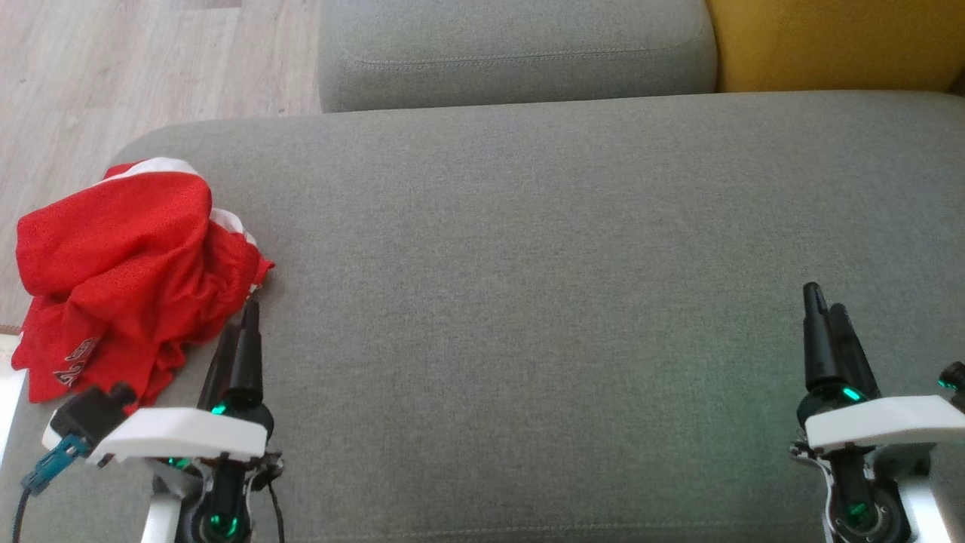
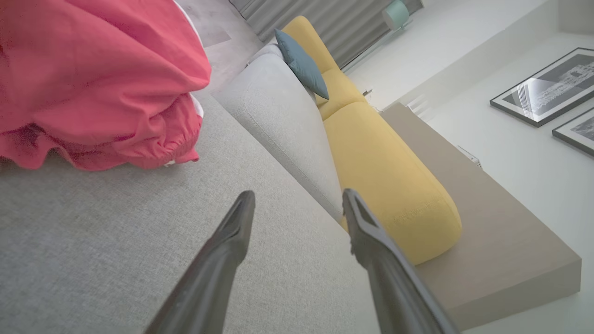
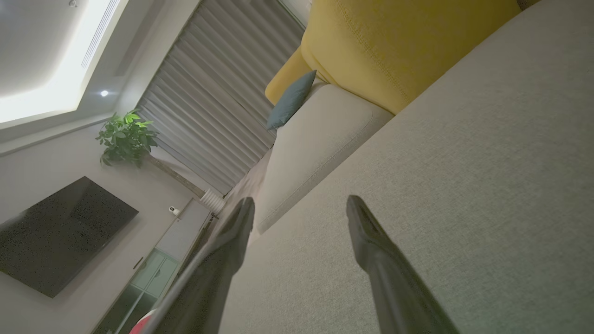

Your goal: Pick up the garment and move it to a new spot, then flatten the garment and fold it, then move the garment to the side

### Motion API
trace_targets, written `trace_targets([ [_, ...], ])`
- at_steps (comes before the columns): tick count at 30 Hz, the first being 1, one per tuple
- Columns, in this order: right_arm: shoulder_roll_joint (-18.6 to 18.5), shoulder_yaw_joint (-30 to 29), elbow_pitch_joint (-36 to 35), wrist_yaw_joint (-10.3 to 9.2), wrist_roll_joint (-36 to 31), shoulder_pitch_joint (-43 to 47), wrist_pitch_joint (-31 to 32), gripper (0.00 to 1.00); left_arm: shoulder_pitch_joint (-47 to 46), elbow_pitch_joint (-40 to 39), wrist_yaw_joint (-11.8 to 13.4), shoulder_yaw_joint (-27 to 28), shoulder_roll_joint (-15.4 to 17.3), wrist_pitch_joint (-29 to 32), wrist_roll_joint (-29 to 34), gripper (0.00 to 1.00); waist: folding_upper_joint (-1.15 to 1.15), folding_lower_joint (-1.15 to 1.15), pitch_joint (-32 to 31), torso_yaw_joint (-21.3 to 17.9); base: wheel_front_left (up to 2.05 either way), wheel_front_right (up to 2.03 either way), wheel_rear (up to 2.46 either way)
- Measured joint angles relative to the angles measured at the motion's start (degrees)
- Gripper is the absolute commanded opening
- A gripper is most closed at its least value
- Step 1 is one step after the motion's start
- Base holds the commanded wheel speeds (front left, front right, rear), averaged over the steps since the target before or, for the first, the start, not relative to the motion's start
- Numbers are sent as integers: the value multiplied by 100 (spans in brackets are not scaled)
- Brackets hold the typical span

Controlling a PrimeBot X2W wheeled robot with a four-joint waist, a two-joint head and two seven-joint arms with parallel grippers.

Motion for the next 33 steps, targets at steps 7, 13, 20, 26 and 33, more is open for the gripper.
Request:
trace_targets([
  [7,-14,109,-49,0,-502,3,-59,100,-9,-54,52,-118,41,-92,619,100,0,0,-3,-5,0,0,0],
  [13,-18,165,-79,0,-946,9,-115,100,-15,-84,110,-245,110,-199,1172,100,0,0,-19,-9,0,0,0],
  [20,-25,205,-109,0,-1466,14,-169,100,-17,-113,182,-341,153,-335,1729,100,0,0,-34,-19,0,0,0],
  [26,-26,233,-124,0,-1902,18,-235,100,-16,-118,260,-463,207,-407,2169,100,0,0,-43,-26,0,0,0],
  [33,-26,289,-144,0,-2328,20,-294,100,-16,-119,335,-517,266,-508,2598,100,0,0,-47,-46,0,0,0],
])
